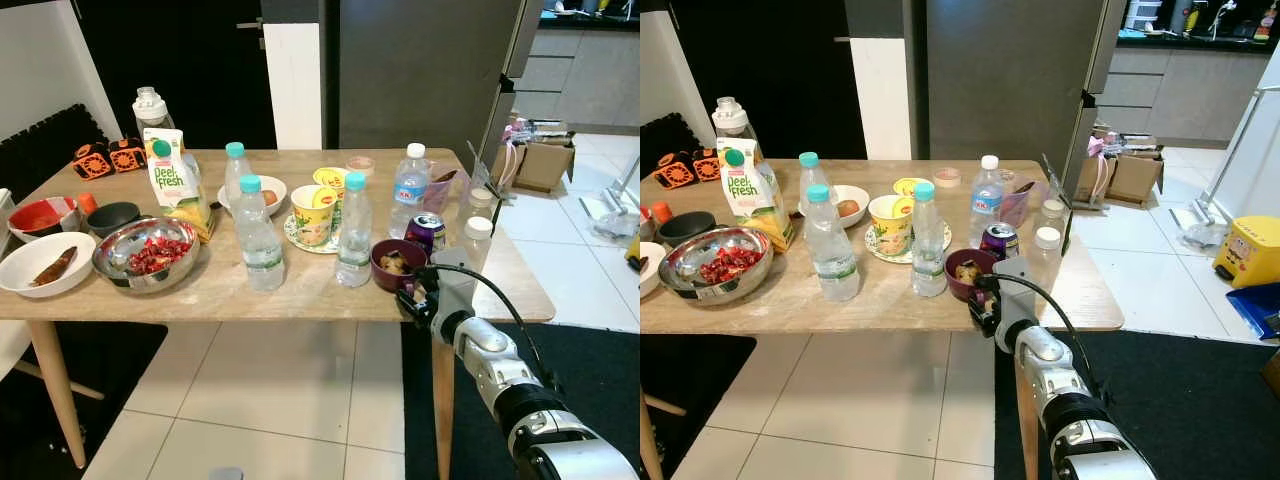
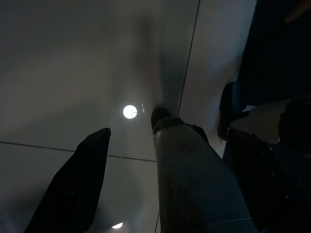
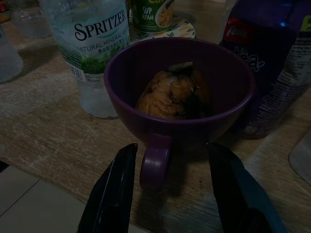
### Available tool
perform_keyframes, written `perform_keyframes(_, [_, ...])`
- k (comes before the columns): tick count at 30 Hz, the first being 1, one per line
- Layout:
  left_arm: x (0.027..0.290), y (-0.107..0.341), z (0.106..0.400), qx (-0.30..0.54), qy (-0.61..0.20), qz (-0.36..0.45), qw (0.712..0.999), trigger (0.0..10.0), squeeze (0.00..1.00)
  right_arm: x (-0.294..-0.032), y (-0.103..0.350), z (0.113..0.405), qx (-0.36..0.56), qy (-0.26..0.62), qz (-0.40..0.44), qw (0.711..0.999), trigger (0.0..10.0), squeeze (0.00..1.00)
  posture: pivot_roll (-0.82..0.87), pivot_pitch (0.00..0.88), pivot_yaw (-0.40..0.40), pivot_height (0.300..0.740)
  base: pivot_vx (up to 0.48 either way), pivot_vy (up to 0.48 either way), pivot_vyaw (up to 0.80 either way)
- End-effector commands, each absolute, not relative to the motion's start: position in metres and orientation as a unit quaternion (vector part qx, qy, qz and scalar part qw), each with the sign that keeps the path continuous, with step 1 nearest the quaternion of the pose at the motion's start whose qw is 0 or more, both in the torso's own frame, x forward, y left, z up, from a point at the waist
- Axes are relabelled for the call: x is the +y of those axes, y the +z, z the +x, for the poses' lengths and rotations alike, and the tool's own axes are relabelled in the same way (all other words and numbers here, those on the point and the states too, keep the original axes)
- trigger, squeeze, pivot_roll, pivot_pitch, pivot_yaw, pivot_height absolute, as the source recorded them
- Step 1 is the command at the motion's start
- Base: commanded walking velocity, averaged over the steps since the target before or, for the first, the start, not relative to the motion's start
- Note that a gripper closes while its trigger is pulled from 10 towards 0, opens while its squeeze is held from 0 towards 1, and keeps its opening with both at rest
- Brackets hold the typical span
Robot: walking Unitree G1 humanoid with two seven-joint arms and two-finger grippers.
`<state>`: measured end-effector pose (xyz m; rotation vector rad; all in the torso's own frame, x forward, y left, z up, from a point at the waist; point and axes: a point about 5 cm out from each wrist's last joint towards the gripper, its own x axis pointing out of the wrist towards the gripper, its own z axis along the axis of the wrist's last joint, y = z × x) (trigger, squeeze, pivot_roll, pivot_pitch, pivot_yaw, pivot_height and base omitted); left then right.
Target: Restocking fridge
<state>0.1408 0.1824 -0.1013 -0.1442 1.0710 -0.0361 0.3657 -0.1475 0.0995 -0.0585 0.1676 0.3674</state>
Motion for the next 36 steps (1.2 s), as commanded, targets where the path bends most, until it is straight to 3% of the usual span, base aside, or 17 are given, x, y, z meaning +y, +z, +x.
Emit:
perform_keyframes(1, [0.18, -0.103, 0.137, 0.517, -0.022, -0.068, 0.853, 10.0, 0.0, -0.145, 0.102, 0.367, 0.08, 0.186, -0.03, 0.979, 10.0, 0.0, -0.05, 0.0, 0.021, 0.74, 0.0, 0.0, 0.0])
perform_keyframes(2, [0.18, -0.103, 0.137, 0.517, -0.022, -0.069, 0.853, 10.0, 0.0, -0.146, 0.102, 0.367, 0.08, 0.186, -0.031, 0.979, 3.7, 0.0, -0.05, 0.0, 0.021, 0.74, 0.0, 0.0, 0.0])
perform_keyframes(3, [0.18, -0.103, 0.137, 0.517, -0.022, -0.069, 0.853, 10.0, 0.0, -0.146, 0.102, 0.367, 0.08, 0.186, -0.031, 0.979, 3.7, 0.0, -0.05, 0.0, 0.021, 0.74, 0.0, 0.0, 0.0])
perform_keyframes(4, [0.18, -0.103, 0.137, 0.517, -0.021, -0.069, 0.853, 10.0, 0.0, -0.146, 0.101, 0.367, 0.08, 0.185, -0.031, 0.979, 0.4, 0.0, -0.05, 0.0, 0.021, 0.74, 0.0, 0.0, 0.0])
perform_keyframes(5, [0.179, -0.103, 0.137, 0.517, -0.021, -0.069, 0.853, 10.0, 0.0, -0.147, 0.101, 0.367, 0.08, 0.184, -0.031, 0.979, 0.0, 0.0, -0.05, 0.0, 0.021, 0.74, 0.0, 0.0, 0.0])
perform_keyframes(31, [0.177, -0.103, 0.137, 0.517, -0.026, -0.068, 0.853, 10.0, 0.0, -0.152, 0.095, 0.362, 0.081, 0.174, -0.027, 0.981, 0.1, 0.0, -0.05, 0.0, 0.019, 0.74, 0.0, 0.0, 0.0])
perform_keyframes(32, [0.177, -0.103, 0.137, 0.517, -0.027, -0.068, 0.853, 10.0, 0.0, -0.152, 0.094, 0.362, 0.082, 0.177, -0.027, 0.981, 1.8, 0.0, -0.05, 0.0, 0.019, 0.74, 0.0, 0.0, 0.0])
perform_keyframes(33, [0.177, -0.103, 0.137, 0.517, -0.027, -0.068, 0.853, 10.0, 0.0, -0.152, 0.093, 0.361, 0.081, 0.178, -0.026, 0.98, 1.8, 0.0, -0.05, 0.0, 0.019, 0.74, 0.0, 0.0, 0.0])
perform_keyframes(34, [0.178, -0.103, 0.137, 0.517, -0.027, -0.067, 0.853, 10.0, 0.0, -0.152, 0.092, 0.36, 0.082, 0.179, -0.027, 0.98, 10.0, 0.0, -0.05, 0.0, 0.019, 0.74, 0.0, 0.0, 0.0])
perform_keyframes(36, [0.178, -0.103, 0.137, 0.517, -0.027, -0.067, 0.853, 10.0, 0.0, -0.152, 0.092, 0.36, 0.082, 0.181, -0.027, 0.98, 10.0, 0.0, -0.05, 0.0, 0.016, 0.74, 0.0, 0.0, 0.0])
